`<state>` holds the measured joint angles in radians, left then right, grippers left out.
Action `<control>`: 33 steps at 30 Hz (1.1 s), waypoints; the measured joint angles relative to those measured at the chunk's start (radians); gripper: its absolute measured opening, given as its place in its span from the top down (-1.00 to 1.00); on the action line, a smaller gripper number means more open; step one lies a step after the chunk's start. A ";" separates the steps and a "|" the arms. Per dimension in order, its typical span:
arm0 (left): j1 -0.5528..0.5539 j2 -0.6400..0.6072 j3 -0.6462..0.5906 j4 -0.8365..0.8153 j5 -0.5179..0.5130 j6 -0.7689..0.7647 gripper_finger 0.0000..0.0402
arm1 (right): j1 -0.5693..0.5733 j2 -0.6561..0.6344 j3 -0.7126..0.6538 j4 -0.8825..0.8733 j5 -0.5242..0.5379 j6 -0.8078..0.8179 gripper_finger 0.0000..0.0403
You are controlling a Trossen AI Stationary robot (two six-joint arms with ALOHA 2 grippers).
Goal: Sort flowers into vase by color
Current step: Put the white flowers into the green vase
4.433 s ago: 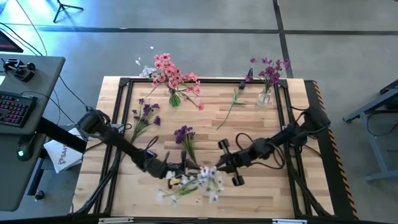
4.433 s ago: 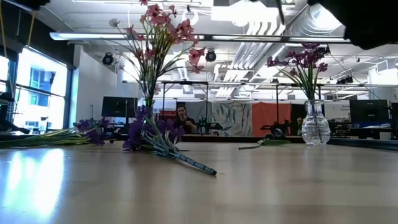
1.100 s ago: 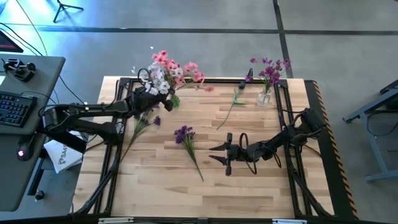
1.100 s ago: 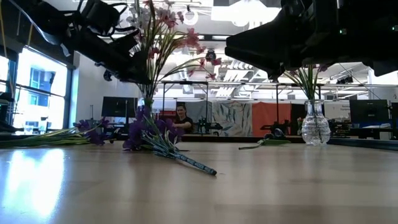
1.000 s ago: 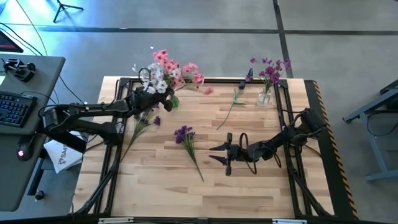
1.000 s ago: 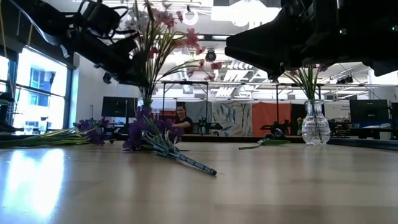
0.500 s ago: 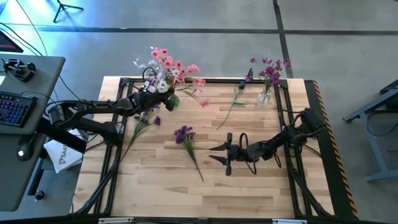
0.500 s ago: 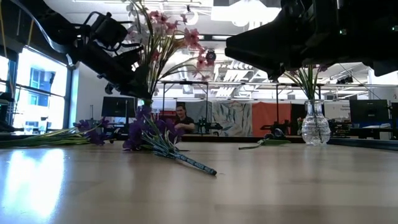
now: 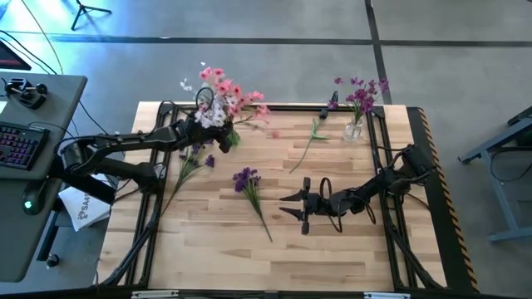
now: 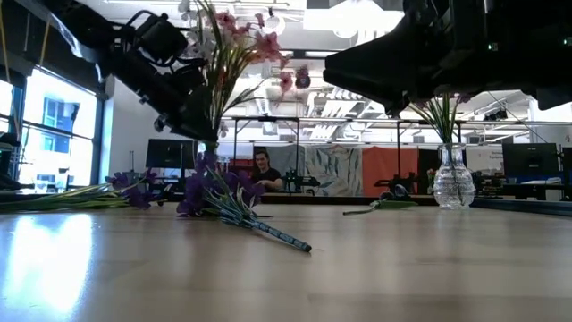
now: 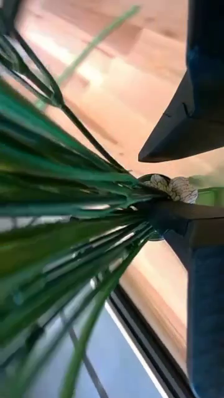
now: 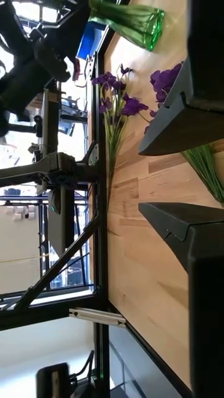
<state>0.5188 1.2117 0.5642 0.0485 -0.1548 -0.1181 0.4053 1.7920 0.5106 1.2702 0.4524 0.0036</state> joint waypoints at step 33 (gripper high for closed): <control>-0.065 -0.204 0.186 -0.666 -0.072 0.054 0.47 | 0.000 0.000 0.000 -0.017 0.001 0.001 0.38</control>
<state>0.4540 1.0073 0.7497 -0.6174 -0.2266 -0.0645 0.4053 1.7920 0.5106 1.2530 0.4530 0.0043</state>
